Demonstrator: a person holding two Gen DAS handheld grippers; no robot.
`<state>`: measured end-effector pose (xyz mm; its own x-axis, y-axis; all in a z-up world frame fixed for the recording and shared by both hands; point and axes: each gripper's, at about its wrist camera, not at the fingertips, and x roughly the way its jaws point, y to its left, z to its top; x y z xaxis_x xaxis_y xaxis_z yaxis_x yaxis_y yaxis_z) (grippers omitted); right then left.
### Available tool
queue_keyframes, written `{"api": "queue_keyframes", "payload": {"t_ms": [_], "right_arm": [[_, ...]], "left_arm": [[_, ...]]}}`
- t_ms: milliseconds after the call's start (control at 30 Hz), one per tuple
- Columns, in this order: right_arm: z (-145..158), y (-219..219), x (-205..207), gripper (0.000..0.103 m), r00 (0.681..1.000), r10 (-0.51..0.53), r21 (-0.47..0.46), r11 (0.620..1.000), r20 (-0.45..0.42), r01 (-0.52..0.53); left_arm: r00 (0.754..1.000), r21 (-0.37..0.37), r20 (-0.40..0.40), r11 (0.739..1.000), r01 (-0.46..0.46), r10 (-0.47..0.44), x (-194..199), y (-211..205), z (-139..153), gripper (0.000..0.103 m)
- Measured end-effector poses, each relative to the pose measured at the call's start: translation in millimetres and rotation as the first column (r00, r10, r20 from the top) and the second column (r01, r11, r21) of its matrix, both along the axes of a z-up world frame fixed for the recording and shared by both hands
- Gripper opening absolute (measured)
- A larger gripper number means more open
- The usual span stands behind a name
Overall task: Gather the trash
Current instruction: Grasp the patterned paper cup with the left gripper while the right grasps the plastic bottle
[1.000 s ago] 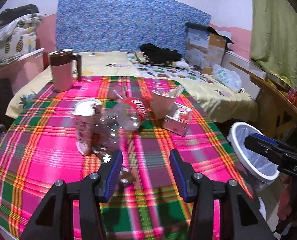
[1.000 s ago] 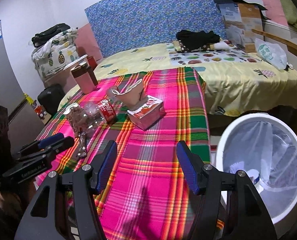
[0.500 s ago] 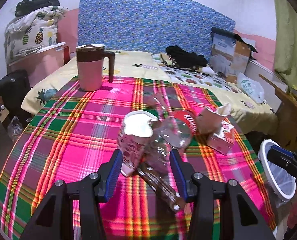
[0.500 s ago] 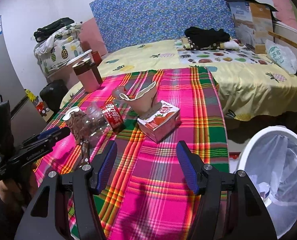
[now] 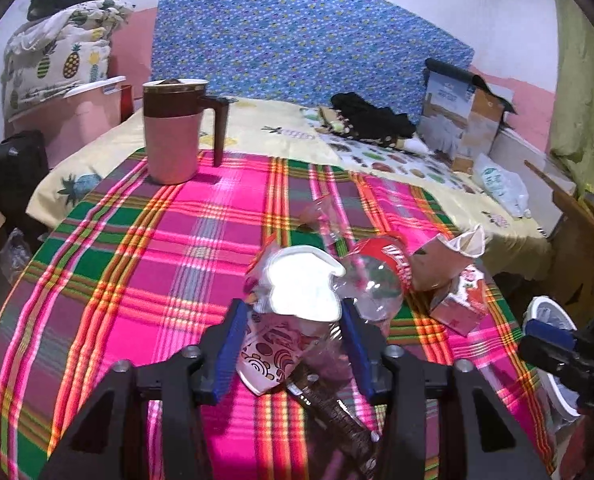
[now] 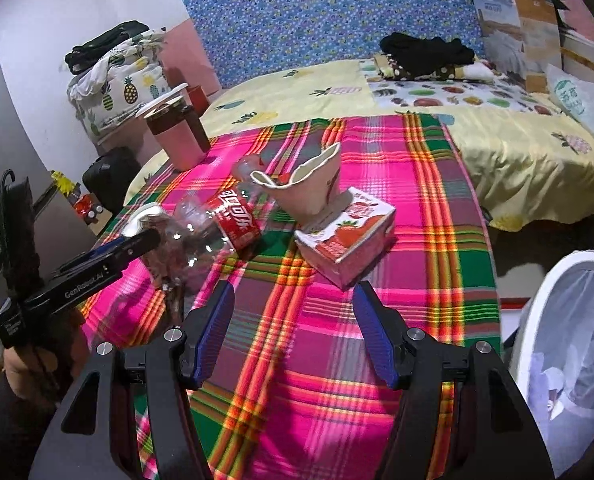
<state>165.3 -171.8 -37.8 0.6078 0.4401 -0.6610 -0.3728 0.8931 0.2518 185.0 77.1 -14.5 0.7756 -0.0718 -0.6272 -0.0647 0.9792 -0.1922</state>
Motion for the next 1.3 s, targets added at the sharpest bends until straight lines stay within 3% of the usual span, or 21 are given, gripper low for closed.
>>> {"api": "queue_keyframes", "payload": {"t_ms": [100,333,733,933,1033,1200,1300], "right_arm": [[1,5,1,0.063,1.000,0.002,0.026,1.000,-0.010,-0.002],[2,22,4,0.063,1.000,0.005,0.076,0.997,-0.029,-0.003],[-8,59,26,0.063,0.987,-0.068,0.144,0.986,-0.142,0.089],[-16,80,41,0.064,0.970,-0.164,0.116,0.976,-0.177,0.186],[-23,83,48,0.076,0.959,-0.202,0.105,0.968,-0.200,0.226],[-29,83,52,0.077,0.949,-0.219,0.063,0.969,-0.228,0.238],[-36,78,58,0.077,0.932,-0.216,0.053,0.969,-0.292,0.241]], "left_arm": [[1.000,0.007,0.008,1.000,0.017,-0.017,1,0,1,0.020],[0.997,-0.001,0.050,0.998,0.064,-0.064,-15,1,11,0.019],[0.997,-0.008,0.075,1.000,0.002,-0.001,-43,35,19,0.019],[0.997,-0.029,0.072,0.999,-0.029,0.031,-50,55,16,0.019],[0.997,-0.038,0.067,0.999,-0.033,0.035,-50,62,13,0.019],[0.998,-0.057,0.058,0.998,-0.024,0.027,-46,68,7,0.019],[0.999,-0.070,0.049,0.997,-0.021,0.024,-43,69,2,0.019]]}}
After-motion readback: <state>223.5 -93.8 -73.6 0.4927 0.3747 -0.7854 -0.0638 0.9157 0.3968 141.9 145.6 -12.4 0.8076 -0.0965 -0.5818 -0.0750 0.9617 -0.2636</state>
